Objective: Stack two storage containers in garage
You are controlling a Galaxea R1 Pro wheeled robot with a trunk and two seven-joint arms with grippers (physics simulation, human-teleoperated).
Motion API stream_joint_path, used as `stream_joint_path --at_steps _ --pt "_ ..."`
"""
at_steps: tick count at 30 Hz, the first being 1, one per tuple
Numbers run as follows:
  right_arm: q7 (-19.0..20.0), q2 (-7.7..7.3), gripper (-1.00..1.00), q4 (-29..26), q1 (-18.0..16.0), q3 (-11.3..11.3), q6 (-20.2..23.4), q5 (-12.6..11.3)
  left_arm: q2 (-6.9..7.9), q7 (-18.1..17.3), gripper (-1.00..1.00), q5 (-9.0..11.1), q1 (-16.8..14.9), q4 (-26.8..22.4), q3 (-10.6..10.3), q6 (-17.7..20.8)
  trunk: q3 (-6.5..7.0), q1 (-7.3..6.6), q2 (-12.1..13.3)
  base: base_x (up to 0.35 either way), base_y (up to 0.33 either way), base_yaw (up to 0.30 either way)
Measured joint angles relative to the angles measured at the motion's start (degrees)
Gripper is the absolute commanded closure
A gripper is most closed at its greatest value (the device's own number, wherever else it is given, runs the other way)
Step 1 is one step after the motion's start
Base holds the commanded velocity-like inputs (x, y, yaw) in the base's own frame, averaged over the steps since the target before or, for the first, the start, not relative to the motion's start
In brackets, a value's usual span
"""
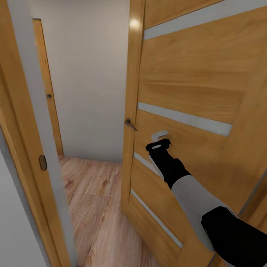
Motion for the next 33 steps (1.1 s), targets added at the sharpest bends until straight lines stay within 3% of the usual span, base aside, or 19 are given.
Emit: stream_joint_path --at_steps 7,10,12,27,33 --pt "-1.2 0.09 -1.00 0.0 0.0 0.2 0.0 1.1 -0.03 0.0 -1.00 -0.1 0.0 0.0 -0.1 0.1 0.00 0.00 0.0 0.291 0.000 0.000" --pt "-4.9 2.01 -1.00 0.1 0.0 0.3 0.4 5.3 -0.01 0.0 -1.00 -0.1 0.0 0.0 -0.1 0.1 0.01 0.03 0.0 0.067 0.000 0.000" --pt "-6.1 2.02 -1.00 0.4 0.0 0.4 0.6 6.2 -0.01 0.0 -1.00 -0.1 0.0 0.0 -0.1 0.1 0.01 0.03 0.0 0.025 0.000 0.000" --pt "-8.3 2.02 -1.00 8.3 -0.1 1.0 0.0 6.8 -0.01 0.0 -1.00 -0.1 0.0 0.0 -0.1 0.0 0.01 0.03 0.0 0.003 0.000 0.000" --pt "-8.3 1.95 -1.00 8.6 -0.3 0.7 0.0 6.4 -0.01 0.0 -1.00 -0.1 0.0 0.0 0.0 0.0 0.01 0.03 0.0 0.000 0.000 0.000"
